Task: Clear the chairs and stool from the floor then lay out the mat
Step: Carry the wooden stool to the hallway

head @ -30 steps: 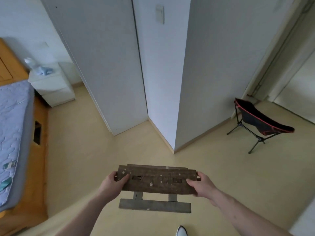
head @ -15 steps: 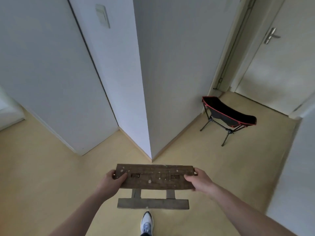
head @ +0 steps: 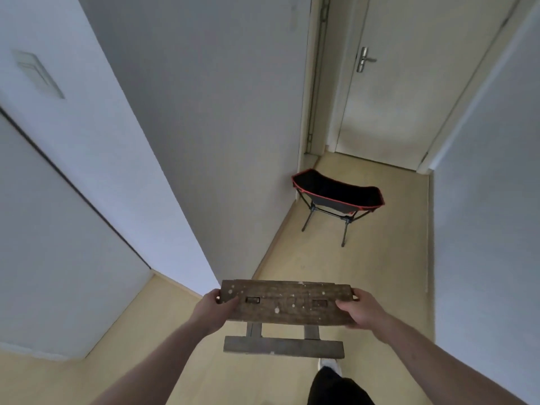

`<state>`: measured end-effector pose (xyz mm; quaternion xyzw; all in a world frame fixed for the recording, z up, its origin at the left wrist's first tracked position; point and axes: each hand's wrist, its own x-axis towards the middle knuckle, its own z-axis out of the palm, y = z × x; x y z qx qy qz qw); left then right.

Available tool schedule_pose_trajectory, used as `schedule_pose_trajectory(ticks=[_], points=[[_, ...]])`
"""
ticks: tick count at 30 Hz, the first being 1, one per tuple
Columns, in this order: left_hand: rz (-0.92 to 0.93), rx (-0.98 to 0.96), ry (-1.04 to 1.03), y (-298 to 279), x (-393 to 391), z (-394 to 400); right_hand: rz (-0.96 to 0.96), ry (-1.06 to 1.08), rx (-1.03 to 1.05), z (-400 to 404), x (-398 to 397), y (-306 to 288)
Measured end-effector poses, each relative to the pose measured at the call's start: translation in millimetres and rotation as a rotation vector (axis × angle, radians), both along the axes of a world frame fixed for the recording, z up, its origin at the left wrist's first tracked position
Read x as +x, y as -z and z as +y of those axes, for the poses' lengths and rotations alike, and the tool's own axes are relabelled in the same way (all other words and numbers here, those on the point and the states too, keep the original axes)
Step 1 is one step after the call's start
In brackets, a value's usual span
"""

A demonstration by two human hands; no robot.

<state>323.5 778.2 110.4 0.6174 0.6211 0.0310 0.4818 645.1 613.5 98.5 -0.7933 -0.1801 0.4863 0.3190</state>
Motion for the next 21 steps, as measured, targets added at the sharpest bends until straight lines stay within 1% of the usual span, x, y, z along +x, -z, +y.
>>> schedule_pose_trajectory(ticks=[5, 9, 12, 17, 21], points=[[0.011, -0.028, 0.046, 9.9, 72.2, 56.3, 0.028, 0.077, -0.013, 32.6, 59.9, 12.8], [0.047, -0.070, 0.045, 28.0, 132.1, 98.9, 0.065, 0.071, -0.052, 70.8, 116.8, 30.2], [0.093, -0.135, 0.040, 44.2, 164.6, 127.9, 0.101, 0.057, -0.081, 99.0, 151.4, 42.7], [0.129, -0.179, 0.011, 86.8, 225.9, 180.0, 0.135, 0.011, -0.149, 157.6, 211.7, 82.8], [0.157, -0.195, -0.006, 129.5, 257.8, 214.6, 0.136, 0.003, -0.216, 204.1, 237.8, 125.7]])
